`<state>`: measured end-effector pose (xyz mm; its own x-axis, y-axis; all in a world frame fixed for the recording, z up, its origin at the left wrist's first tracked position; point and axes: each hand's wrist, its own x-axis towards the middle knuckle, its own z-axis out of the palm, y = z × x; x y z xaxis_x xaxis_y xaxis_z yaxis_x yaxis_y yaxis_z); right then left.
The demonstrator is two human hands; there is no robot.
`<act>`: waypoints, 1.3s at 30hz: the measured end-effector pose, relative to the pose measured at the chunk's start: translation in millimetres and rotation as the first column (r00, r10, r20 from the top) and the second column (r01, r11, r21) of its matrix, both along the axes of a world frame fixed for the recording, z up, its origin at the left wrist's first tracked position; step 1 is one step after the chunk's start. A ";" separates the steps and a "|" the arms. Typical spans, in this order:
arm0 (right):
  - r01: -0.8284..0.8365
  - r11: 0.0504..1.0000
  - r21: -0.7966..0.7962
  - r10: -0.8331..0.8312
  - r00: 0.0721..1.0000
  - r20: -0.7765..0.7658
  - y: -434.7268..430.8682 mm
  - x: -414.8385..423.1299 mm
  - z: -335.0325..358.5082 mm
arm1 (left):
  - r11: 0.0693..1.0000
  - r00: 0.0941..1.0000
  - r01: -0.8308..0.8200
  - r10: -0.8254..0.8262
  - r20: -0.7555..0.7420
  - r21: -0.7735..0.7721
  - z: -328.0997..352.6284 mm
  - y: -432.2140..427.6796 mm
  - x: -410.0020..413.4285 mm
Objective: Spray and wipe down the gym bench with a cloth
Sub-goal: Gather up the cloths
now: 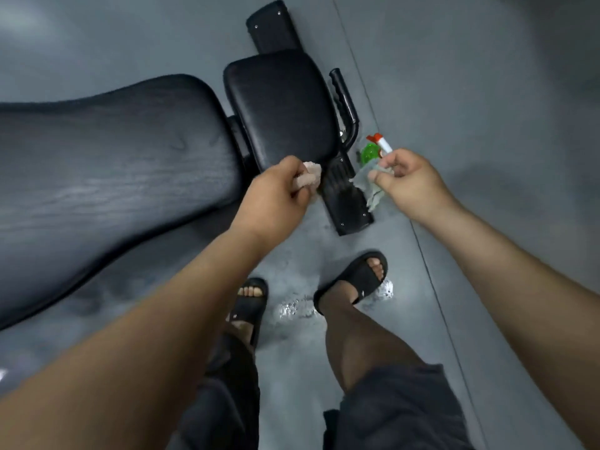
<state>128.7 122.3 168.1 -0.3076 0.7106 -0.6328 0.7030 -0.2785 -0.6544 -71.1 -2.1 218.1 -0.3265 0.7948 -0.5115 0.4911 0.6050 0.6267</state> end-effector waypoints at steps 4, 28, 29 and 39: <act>0.041 0.990 -0.132 -0.049 0.997 -0.054 -25.2 -16.9 96.3 | 0.991 0.990 -0.131 0.129 -0.058 -0.029 83.3 -25.1 -11.4; -0.806 0.579 -0.120 0.788 0.591 -0.173 -238.5 -228.0 452.6 | 0.516 0.522 -0.852 0.850 0.068 0.088 405.8 -320.7 -38.4; -0.832 0.543 -0.114 0.814 0.555 -0.171 -262.6 -240.5 456.3 | 0.476 0.483 -0.874 0.873 0.066 0.094 408.1 -342.8 -39.4; -0.961 0.242 -0.131 0.924 0.270 -0.269 -516.0 -349.2 504.8 | 0.272 0.284 -0.948 0.957 0.054 0.167 437.1 -560.7 -82.3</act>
<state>-220.5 -393.7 672.8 -0.7306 -0.2984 -0.6141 0.4940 0.3899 -0.7772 -153.4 -562.8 655.3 -0.9205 -0.0458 -0.3881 -0.3425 0.5728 0.7447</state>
